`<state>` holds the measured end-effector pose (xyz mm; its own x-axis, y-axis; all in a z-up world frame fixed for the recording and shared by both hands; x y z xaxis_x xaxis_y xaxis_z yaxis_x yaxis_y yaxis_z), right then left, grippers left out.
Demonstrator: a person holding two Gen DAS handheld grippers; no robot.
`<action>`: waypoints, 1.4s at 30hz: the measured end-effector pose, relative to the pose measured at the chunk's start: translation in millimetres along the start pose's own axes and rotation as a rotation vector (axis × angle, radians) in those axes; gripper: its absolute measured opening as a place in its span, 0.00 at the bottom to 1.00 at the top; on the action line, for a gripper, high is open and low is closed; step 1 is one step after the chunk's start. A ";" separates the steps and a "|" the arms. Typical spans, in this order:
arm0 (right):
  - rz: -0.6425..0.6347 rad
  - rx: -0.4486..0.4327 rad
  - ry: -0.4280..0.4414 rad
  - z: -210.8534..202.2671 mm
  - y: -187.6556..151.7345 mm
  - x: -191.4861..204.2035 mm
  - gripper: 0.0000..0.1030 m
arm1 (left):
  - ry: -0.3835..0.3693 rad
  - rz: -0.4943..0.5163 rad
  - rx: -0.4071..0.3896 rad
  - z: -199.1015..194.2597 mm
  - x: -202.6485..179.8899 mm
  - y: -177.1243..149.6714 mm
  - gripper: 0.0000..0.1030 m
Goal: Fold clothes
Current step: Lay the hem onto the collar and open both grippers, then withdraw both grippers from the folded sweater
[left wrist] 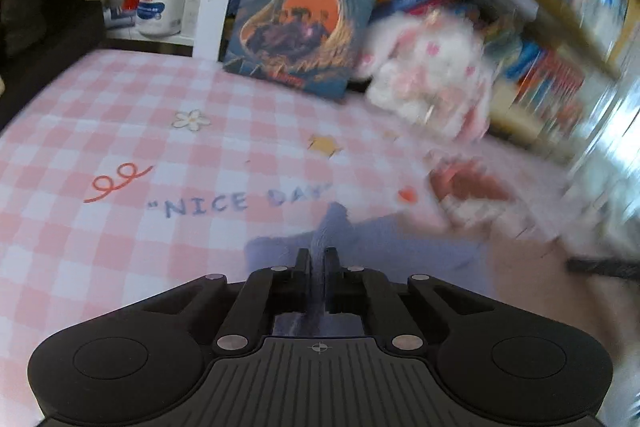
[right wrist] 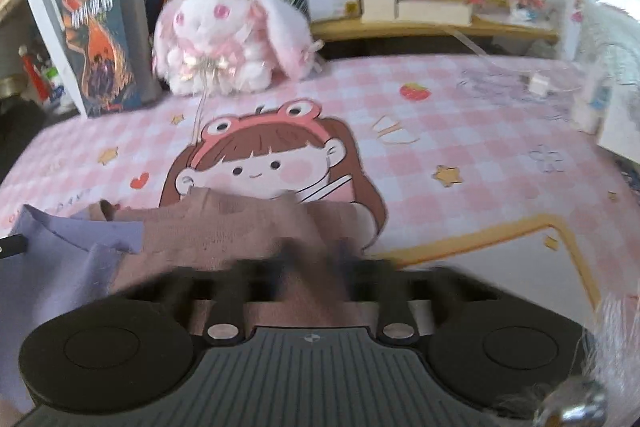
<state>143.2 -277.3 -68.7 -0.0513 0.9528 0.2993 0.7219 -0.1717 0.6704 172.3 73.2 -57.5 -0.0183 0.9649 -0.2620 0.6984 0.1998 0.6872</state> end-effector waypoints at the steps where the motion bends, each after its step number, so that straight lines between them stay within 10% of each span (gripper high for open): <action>1: 0.051 -0.022 0.027 -5.9 5.3 -3.5 0.07 | -0.030 -0.059 -0.016 -9.0 7.1 6.8 0.04; 4: 0.297 -0.112 0.155 -26.4 17.6 -25.5 0.04 | -0.028 -0.134 0.014 -4.2 27.2 8.5 0.04; 7: 0.378 -0.076 0.099 -9.6 14.1 -49.2 0.03 | 0.007 -0.135 0.068 14.7 37.4 1.7 0.05; 20: 0.245 -0.052 -0.023 2.5 12.9 -47.9 0.07 | 0.070 -0.151 -0.002 0.9 43.8 5.9 0.39; 31: 0.099 -0.116 -0.055 -52.0 4.6 -28.6 0.70 | 0.121 -0.171 -0.069 -49.6 23.4 -14.5 0.67; 42: 0.028 -0.072 -0.005 -83.7 -38.1 -12.0 0.84 | 0.163 -0.172 -0.068 -87.1 -17.3 -60.5 0.71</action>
<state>58.5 -303.1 -41.0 -0.0285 0.9486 0.3151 0.6713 -0.2154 0.7092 68.1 59.3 -35.5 -0.2518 0.9295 -0.2697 0.6256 0.3689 0.6874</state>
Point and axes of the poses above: each gripper's, at about its wrist camera, not at the fingertips, and z roughly the way its jaws point, x to its left, y to its top, the point moved 7 cm from there along z, roughly the way its jaws point, and after that the axes turned 11 degrees about y, right-handed, at the moved point
